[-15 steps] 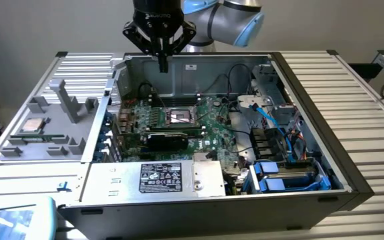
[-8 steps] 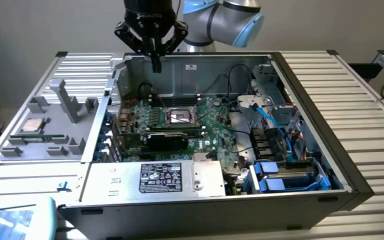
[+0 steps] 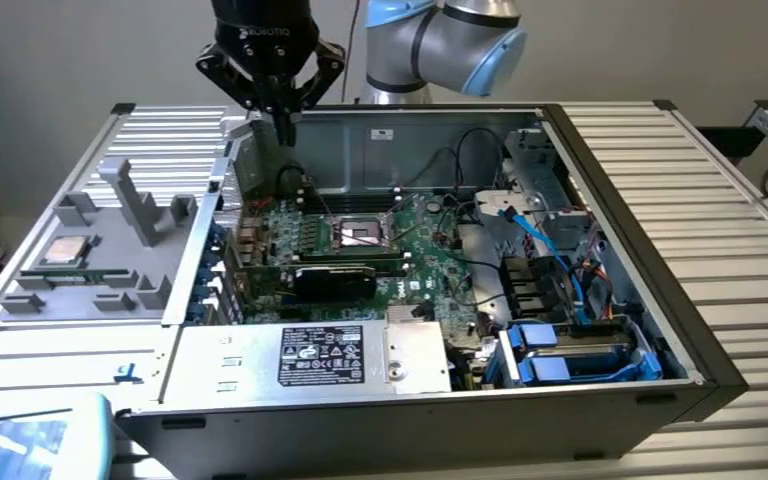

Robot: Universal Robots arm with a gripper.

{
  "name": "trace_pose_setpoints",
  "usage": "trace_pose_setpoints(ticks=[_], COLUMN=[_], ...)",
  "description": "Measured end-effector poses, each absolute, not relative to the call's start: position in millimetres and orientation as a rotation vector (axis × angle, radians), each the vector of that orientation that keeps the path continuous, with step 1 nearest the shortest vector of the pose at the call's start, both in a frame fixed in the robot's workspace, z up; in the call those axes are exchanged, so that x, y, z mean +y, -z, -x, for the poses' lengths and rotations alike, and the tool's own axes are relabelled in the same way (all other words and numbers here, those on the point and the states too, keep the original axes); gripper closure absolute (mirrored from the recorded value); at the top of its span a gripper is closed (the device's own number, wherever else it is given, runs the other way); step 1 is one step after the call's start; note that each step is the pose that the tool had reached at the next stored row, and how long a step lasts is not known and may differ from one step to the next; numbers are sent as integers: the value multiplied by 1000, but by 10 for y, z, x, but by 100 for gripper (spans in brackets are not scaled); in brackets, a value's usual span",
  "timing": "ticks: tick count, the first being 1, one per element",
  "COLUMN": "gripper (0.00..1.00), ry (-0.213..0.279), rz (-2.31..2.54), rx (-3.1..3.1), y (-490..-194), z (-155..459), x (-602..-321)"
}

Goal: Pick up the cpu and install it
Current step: 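Reach for the cpu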

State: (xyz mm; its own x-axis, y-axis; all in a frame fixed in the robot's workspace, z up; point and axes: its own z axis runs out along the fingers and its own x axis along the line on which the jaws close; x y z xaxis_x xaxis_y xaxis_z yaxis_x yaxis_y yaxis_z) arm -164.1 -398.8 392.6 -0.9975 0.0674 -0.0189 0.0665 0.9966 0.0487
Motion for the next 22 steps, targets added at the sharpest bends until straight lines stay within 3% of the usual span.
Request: trace_pose_setpoints(ticks=[22], gripper=[88], ry=[-75], rz=[-99], rx=[3119], y=[-3915], z=[2528], x=[-3988])
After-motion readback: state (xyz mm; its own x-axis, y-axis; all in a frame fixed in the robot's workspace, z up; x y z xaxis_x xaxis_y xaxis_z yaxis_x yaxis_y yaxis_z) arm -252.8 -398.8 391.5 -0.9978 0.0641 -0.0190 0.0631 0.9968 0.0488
